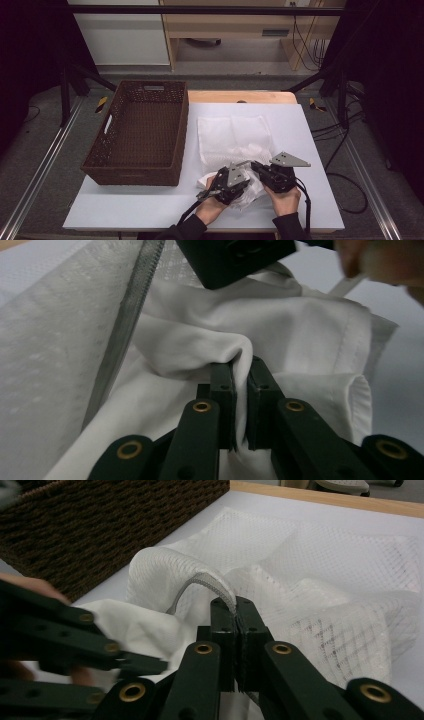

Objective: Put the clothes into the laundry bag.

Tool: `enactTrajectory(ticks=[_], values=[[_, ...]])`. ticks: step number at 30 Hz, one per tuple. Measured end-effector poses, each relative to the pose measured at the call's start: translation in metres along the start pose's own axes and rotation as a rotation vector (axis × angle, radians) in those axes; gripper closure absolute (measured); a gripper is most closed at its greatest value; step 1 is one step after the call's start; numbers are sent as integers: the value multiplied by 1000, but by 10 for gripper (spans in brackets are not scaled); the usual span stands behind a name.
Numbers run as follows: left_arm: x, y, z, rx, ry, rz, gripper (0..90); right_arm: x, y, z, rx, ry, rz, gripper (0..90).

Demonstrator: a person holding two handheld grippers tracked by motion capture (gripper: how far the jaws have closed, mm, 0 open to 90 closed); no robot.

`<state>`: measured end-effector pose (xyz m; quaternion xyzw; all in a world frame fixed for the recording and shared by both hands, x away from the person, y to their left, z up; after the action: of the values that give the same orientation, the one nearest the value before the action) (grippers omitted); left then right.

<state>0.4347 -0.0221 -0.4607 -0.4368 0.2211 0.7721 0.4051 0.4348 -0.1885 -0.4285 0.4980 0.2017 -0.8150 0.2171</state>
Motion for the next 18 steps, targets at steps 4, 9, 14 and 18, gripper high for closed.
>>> enactTrajectory(ticks=[4, 9, 14, 18], values=[[0, -6, -22, -35, -2, -21, 801, -2, -1, 2, -4, 8, 2, 884], [4, -16, -36, -66, -14, -45, 771, -1, -1, 2, -6, 6, 4, 884], [3, -12, -20, -44, -27, -24, 548, 0, 0, 2, -3, 3, -3, 884], [3, -9, 14, -26, -8, -31, 386, 0, 1, 2, -2, 4, -2, 884]])
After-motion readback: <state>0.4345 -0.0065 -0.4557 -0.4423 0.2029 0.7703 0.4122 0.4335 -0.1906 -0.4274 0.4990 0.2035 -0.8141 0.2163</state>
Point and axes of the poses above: each handheld gripper's, and its own axes: z roughly backward along the jaws, x roughly out of its underside, y roughly to its right, the point moved 1 cm from there along -z, roughly forward along the jaws, and after that the axes turned 3 degrees about y, right-handed, at the moved point
